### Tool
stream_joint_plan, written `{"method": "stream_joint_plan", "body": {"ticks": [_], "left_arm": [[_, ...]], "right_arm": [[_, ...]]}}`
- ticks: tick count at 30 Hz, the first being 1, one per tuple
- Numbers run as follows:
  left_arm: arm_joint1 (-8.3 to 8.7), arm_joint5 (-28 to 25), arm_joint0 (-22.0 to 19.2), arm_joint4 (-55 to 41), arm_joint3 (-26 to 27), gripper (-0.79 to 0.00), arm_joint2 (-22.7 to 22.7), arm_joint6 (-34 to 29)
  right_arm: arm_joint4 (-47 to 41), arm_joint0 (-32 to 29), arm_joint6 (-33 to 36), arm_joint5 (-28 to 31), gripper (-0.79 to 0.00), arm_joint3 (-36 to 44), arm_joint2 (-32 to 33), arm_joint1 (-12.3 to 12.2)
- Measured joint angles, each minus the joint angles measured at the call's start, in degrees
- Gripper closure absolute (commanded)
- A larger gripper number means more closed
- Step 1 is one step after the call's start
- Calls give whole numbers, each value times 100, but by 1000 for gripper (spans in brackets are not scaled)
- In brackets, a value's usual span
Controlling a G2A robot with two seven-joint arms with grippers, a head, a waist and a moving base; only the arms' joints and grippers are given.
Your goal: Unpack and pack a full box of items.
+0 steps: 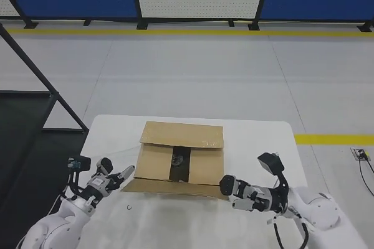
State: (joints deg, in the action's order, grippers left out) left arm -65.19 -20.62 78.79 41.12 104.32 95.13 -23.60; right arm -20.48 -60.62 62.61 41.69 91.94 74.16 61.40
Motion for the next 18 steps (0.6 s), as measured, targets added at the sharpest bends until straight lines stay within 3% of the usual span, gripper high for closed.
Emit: {"method": "stream_joint_plan", "body": {"ticks": [10, 18], "left_arm": [[143, -989, 62, -308, -125, -785, 294, -958], [194, -981, 37, 121, -188, -785, 144, -1068]], "right_arm": [[224, -22, -81, 81, -785, 38, -339, -306], [179, 31, -249, 248, -785, 22, -563, -523]]}}
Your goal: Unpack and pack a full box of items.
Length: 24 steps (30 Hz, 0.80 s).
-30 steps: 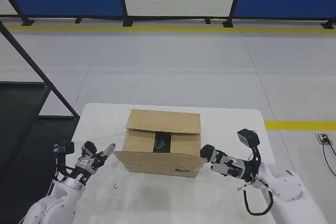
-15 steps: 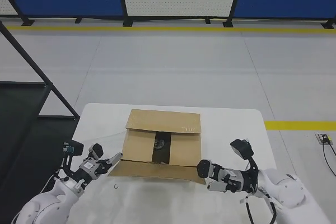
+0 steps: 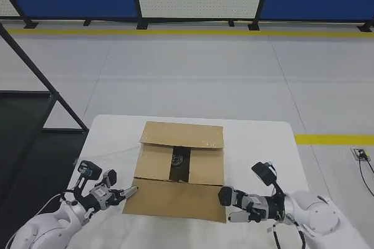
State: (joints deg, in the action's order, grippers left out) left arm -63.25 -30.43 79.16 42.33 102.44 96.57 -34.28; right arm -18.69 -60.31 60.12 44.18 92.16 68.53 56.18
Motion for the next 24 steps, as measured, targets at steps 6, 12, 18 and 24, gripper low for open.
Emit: {"method": "stream_joint_plan", "body": {"ticks": [6, 12, 18, 24], "left_arm": [[-8, 250, -126, 347, -132, -785, -320, 193], [-9, 359, -252, 531, -276, -785, -550, 289], [2, 302, -305, 504, -284, -785, -687, 310], [13, 263, -338, 534, -273, -785, -813, 317]], "right_arm": [[-141, 34, -125, 125, -785, -33, -139, -129], [-542, 29, -310, 309, -785, -174, -138, -230], [-674, 70, -361, 361, -785, -240, -190, -297], [-734, 123, -393, 393, -785, -260, -242, -354]]}}
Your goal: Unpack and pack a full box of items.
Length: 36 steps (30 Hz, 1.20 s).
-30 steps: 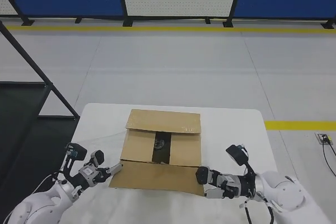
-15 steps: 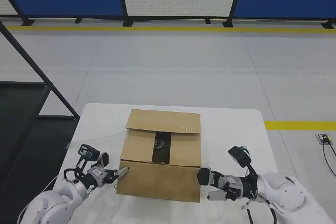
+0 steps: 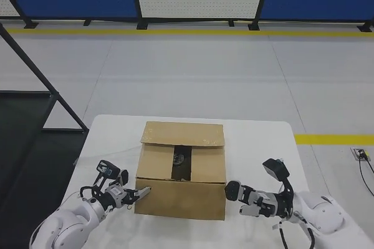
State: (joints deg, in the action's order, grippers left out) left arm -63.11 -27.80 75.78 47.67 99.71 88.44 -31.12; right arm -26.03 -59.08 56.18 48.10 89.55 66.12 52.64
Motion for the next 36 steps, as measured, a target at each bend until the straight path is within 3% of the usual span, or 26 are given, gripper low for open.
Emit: {"method": "stream_joint_plan", "body": {"ticks": [6, 13, 23, 28, 32, 36], "left_arm": [[10, 17, -11, 74, 30, -785, -122, 8], [20, 172, -49, 105, -44, -785, -176, 49], [25, 186, 5, -46, 10, -785, -167, 56], [25, 186, 5, -46, 10, -785, -168, 56], [25, 186, 5, -46, 10, -785, -168, 56], [25, 186, 5, -46, 10, -785, -168, 56]], "right_arm": [[-8, 66, -144, -41, -785, -196, 38, -21], [-174, 151, -781, -908, -785, -448, 86, 27], [-204, 130, -847, -926, -785, -408, 70, 40], [-701, 326, -1414, -1888, -785, -467, -189, 173], [-1387, 766, -1440, -2702, -785, -845, -579, 347], [-1662, 1097, -1419, -3142, -785, -1175, -807, 460]]}}
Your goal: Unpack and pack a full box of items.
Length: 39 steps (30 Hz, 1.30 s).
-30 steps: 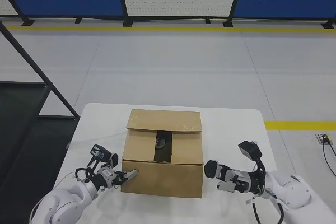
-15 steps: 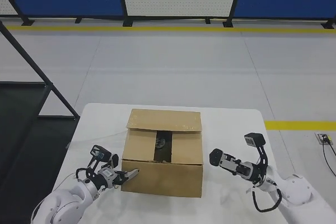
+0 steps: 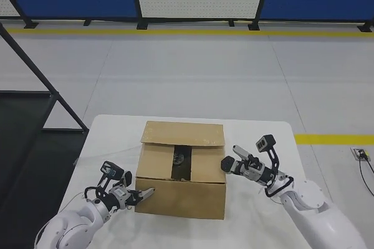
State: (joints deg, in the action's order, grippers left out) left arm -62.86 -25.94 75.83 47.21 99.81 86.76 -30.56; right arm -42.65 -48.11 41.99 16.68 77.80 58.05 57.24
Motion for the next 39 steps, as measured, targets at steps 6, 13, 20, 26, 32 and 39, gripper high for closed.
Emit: {"method": "stream_joint_plan", "body": {"ticks": [6, 13, 20, 26, 32, 39], "left_arm": [[0, 0, 0, 0, 0, -785, 0, 0], [0, 0, 0, 0, 0, -785, 0, 0], [0, 0, 0, 0, 0, -785, 0, 0], [0, 0, 0, 0, 0, -785, 0, 0], [0, 0, 0, 0, 0, -785, 0, 0], [0, 0, 0, 0, 0, -785, 0, 0]], "right_arm": [[19, -18, -2, 22, -785, 14, 8, -4], [-145, -20, -329, -239, -785, 126, -91, 74], [-127, 408, -880, -725, -785, -53, -430, 304], [36, 699, -1198, -900, -785, -309, -614, 469], [228, 953, -1720, -814, -785, -462, -769, 653], [134, 1310, -2390, -444, -785, -663, -840, 911]]}}
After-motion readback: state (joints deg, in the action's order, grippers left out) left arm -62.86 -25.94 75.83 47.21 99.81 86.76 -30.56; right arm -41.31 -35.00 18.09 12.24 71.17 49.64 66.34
